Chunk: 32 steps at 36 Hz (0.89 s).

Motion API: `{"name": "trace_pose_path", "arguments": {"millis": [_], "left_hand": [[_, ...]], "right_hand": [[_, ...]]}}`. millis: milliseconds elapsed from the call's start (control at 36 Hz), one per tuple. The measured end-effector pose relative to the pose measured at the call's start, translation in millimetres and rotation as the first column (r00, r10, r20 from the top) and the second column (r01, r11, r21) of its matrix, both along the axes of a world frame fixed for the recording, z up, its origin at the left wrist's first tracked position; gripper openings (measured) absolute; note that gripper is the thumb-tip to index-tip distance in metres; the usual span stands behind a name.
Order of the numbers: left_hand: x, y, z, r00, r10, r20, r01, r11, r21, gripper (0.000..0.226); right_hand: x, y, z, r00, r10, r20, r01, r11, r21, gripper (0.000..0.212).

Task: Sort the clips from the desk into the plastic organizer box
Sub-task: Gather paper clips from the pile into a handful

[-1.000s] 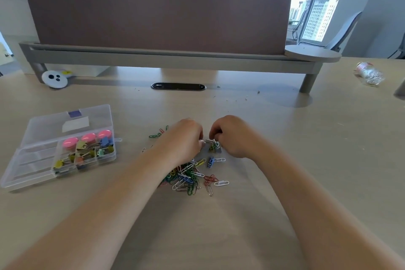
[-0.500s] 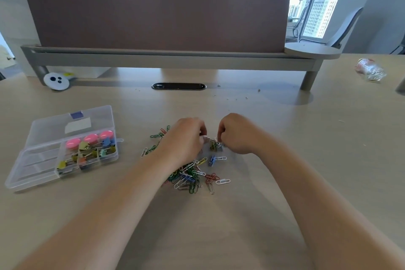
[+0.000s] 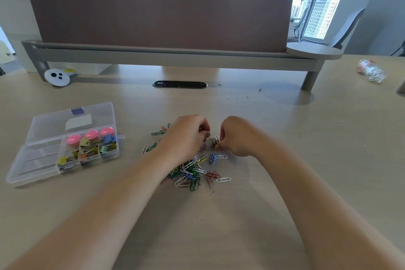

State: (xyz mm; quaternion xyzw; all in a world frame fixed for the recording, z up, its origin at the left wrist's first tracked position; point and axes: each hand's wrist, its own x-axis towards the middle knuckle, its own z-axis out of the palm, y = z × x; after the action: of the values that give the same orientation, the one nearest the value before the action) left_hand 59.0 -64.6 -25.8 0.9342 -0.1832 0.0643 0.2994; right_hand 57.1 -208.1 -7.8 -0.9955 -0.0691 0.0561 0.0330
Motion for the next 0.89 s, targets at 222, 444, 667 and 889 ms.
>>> {"name": "trace_pose_path", "arguments": {"millis": [222, 444, 667, 889], "left_hand": [[0.7, 1.8, 4.3, 0.999, -0.02, -0.043, 0.021, 0.999, 0.03, 0.024], [10.7, 20.5, 17.9, 0.984, -0.004, -0.178, -0.015, 0.994, -0.106, 0.017], [10.7, 36.7, 35.9, 0.991, 0.022, -0.13, -0.027, 0.999, -0.04, 0.022], [11.1, 61.1, 34.4, 0.989, 0.032, -0.146, -0.024, 0.998, 0.054, 0.03]], "right_hand": [[1.1, -0.8, 1.9, 0.999, -0.041, 0.023, 0.036, 0.985, 0.167, 0.023], [2.6, 1.6, 3.3, 0.989, -0.137, -0.064, 0.138, 0.651, 0.746, 0.012], [7.1, 8.3, 7.5, 0.979, -0.048, -0.197, 0.199, 0.409, 0.891, 0.014], [12.9, 22.3, 11.9, 0.95, -0.014, -0.312, 0.3, 0.311, 0.902, 0.014]]}}
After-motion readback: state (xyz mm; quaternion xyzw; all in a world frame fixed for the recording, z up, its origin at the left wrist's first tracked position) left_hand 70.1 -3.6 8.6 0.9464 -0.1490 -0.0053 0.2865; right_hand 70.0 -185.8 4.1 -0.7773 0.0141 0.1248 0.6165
